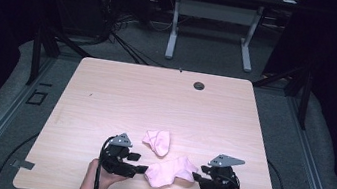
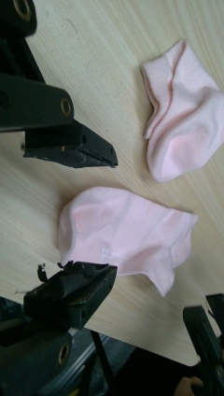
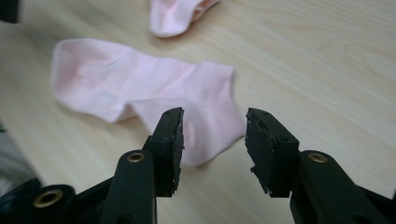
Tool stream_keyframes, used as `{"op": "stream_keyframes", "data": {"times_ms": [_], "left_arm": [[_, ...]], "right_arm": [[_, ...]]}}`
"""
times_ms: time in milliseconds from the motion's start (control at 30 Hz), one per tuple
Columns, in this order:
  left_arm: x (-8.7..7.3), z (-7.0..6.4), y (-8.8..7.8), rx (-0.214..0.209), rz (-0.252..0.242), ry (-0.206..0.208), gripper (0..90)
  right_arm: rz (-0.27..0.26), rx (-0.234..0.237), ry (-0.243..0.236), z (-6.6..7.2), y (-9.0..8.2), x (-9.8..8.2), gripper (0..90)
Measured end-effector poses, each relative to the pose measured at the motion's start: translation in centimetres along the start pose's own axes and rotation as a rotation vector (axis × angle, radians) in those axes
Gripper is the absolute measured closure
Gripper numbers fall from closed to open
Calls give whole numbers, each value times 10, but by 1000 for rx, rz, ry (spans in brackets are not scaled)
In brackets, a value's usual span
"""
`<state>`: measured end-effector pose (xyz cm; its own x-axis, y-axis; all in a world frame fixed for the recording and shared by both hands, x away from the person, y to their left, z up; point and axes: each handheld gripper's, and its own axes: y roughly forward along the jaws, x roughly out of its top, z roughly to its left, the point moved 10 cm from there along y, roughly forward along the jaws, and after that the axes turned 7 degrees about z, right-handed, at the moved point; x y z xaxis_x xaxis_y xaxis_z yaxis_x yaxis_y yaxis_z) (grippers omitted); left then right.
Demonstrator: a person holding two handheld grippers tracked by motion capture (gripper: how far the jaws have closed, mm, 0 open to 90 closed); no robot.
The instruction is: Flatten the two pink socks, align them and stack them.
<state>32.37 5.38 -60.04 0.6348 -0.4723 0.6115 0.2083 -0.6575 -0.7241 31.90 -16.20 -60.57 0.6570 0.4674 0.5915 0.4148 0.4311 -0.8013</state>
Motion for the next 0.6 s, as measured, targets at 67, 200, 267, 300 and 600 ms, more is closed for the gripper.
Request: {"op": "stream_keyframes", "data": {"times_ms": [67,200,267,300,600], "left_arm": [[-1,1,3,19,15,-46,373],[-2,-6,14,7,45,-88,371],[-4,-7,20,16,71,-85,377],[-5,-8,22,17,78,-82,383],[-18,-4,34,104,160,-49,476]], "right_arm": [[4,-17,13,-7,7,4,570],[46,-46,26,-14,28,7,579],[77,-61,22,-16,36,5,586],[84,-70,22,-16,39,4,590],[108,-97,-3,-13,44,-5,626]]}}
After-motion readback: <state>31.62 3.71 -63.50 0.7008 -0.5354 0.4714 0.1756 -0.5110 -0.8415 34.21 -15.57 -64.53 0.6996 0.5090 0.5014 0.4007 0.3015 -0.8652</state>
